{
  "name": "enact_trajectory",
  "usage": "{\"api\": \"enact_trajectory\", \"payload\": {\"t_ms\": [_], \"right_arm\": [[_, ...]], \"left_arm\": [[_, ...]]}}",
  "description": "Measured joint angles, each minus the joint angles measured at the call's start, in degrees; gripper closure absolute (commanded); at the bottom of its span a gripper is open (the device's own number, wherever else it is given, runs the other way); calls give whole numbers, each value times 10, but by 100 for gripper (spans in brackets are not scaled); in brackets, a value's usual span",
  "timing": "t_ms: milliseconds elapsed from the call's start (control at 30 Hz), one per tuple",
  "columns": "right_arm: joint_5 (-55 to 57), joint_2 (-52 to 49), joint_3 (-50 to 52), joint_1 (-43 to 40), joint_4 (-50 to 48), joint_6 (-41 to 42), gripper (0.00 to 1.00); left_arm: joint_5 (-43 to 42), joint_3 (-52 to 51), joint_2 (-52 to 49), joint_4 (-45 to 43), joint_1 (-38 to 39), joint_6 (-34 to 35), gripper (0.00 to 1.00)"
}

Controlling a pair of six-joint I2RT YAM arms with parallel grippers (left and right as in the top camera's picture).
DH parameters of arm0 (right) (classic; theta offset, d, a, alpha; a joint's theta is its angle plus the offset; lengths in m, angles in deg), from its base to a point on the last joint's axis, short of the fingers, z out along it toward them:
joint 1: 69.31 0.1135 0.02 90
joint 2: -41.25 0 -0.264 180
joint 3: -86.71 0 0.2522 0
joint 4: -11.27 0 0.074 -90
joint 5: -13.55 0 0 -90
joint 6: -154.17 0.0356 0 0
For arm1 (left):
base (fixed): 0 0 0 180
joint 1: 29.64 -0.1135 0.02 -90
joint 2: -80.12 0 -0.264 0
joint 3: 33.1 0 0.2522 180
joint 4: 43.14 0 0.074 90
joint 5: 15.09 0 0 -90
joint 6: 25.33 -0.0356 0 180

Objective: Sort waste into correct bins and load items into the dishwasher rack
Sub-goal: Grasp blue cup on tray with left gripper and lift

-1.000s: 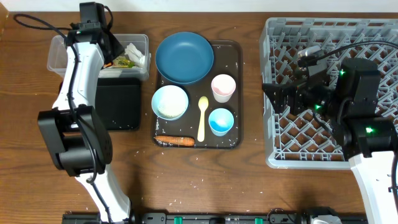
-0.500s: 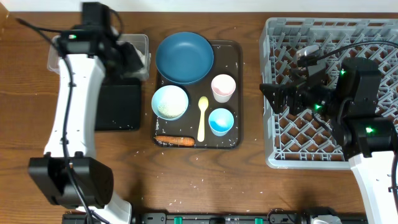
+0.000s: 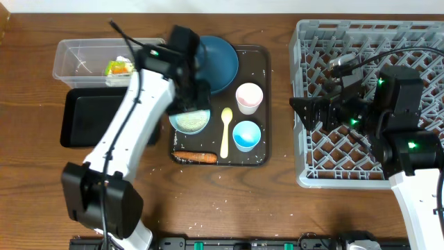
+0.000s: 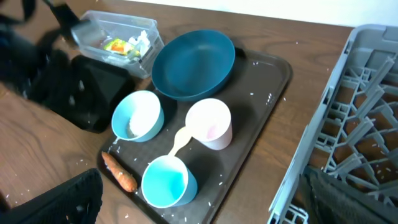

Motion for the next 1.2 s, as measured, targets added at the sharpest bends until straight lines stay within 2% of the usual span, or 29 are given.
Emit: {"api": "enact_trajectory", "payload": {"t_ms": [67,267,367,500,600,733,767,800,1000,1200], "right_arm": [[4,0,0,0,7,0,1],[24,0,0,0,38,3,1],[32,0,0,0,48,4,1],[40,0,0,0,56,4,1],[42,0,0,0,59,4,1],[47,0,0,0,67,4,1],[49,0,0,0,70,4,1],[50,0,0,0,71,4,1],[51,0,0,0,72,5,2],[44,-4,0,3,61,19,1]], "left_arm": [[0,-26,0,-17,21,-2,37],[-3,-126,-1,-152,99,9,37],[-4,-161,-2,-214,120,22,38],[1,-178,-10,-247,129,33,39],[6,-178,-20,-251,129,44,53],[12,-178,-40,-250,131,53,81],[12,-178,-45,-249,132,53,91],[12,-178,-48,-247,134,54,94],[5,-179,-50,-238,133,62,94],[-92,-180,-1,-239,83,70,94]]}}
